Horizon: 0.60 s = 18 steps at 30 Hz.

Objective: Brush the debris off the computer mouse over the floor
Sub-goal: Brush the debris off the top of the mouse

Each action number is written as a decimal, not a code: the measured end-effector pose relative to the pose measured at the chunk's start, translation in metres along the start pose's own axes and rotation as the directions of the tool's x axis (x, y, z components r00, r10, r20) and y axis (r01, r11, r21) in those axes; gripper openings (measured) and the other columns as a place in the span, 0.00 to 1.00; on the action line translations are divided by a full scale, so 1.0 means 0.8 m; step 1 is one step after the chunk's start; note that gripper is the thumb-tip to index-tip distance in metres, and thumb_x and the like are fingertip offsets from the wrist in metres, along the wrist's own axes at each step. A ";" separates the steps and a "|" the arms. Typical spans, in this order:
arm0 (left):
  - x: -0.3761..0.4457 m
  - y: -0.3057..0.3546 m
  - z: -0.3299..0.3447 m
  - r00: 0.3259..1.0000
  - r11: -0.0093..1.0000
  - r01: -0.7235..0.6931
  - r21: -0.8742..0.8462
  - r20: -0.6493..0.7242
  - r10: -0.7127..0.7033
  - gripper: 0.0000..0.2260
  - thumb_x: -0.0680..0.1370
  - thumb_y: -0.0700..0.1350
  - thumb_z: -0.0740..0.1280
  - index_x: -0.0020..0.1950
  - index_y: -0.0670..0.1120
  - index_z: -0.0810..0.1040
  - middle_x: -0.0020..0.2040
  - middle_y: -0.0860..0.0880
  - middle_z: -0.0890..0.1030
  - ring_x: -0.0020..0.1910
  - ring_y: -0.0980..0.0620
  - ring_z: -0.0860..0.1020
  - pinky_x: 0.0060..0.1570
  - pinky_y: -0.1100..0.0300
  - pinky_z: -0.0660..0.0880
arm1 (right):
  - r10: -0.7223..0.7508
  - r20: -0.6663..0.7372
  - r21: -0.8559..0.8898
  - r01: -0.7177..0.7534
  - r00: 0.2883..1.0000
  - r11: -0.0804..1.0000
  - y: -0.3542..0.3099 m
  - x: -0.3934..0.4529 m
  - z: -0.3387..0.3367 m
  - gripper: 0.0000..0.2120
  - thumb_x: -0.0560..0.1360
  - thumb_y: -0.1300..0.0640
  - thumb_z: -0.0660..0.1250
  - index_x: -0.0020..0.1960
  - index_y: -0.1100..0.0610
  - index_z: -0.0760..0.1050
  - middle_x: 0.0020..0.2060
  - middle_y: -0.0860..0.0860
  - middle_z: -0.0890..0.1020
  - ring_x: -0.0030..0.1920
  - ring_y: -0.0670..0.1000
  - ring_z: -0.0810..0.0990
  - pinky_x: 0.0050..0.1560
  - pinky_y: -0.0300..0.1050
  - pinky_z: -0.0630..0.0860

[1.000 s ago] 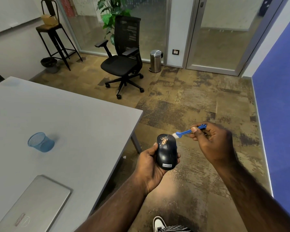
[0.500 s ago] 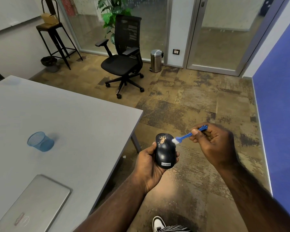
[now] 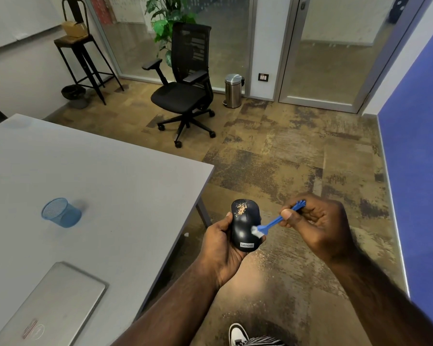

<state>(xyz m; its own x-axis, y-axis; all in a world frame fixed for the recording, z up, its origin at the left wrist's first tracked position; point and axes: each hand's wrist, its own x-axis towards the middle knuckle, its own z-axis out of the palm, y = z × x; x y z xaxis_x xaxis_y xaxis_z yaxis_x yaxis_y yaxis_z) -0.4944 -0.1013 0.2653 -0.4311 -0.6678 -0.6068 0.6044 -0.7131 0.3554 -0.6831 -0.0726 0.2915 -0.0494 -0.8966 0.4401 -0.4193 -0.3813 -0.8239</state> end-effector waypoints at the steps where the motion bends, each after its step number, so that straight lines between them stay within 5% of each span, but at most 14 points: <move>1: 0.001 0.000 0.000 1.000 1.000 -0.003 -0.006 0.000 0.003 0.21 0.83 0.49 0.54 0.67 0.36 0.73 0.64 0.34 0.78 0.50 0.39 0.82 0.47 0.47 0.81 | -0.001 0.026 0.010 0.001 1.000 1.000 -0.001 -0.002 0.000 0.04 0.73 0.60 0.69 0.41 0.53 0.82 0.34 0.47 0.83 0.33 0.47 0.84 0.33 0.50 0.81; 5: 0.001 0.000 0.001 1.000 1.000 -0.008 -0.001 0.002 0.008 0.21 0.83 0.49 0.54 0.68 0.36 0.72 0.65 0.34 0.77 0.49 0.39 0.83 0.44 0.48 0.82 | -0.002 0.043 -0.018 0.003 0.999 1.000 0.001 -0.005 0.006 0.05 0.73 0.56 0.68 0.40 0.54 0.82 0.34 0.46 0.83 0.34 0.47 0.83 0.33 0.50 0.80; 12: -0.004 0.000 0.003 0.999 1.000 0.016 0.014 0.047 -0.016 0.24 0.83 0.50 0.51 0.66 0.33 0.73 0.56 0.33 0.79 0.47 0.37 0.79 0.46 0.48 0.81 | 0.104 -0.202 -0.071 -0.120 0.974 0.990 0.007 0.009 0.008 0.06 0.76 0.61 0.70 0.46 0.51 0.80 0.35 0.47 0.84 0.35 0.43 0.85 0.36 0.51 0.83; 18: -0.002 -0.001 -0.002 1.000 1.000 0.006 0.000 0.011 -0.006 0.22 0.83 0.50 0.53 0.67 0.34 0.73 0.63 0.32 0.77 0.53 0.37 0.79 0.45 0.48 0.82 | 0.023 0.001 0.007 -0.023 1.000 1.000 -0.006 -0.003 0.003 0.05 0.73 0.59 0.70 0.42 0.50 0.81 0.35 0.46 0.84 0.34 0.47 0.84 0.34 0.51 0.81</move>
<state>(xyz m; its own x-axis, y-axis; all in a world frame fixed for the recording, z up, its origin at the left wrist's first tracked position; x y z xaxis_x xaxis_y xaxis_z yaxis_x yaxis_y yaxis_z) -0.4932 -0.0991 0.2648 -0.4424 -0.6656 -0.6011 0.6013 -0.7174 0.3518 -0.6787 -0.0689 0.2933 -0.0578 -0.9054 0.4205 -0.4118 -0.3621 -0.8362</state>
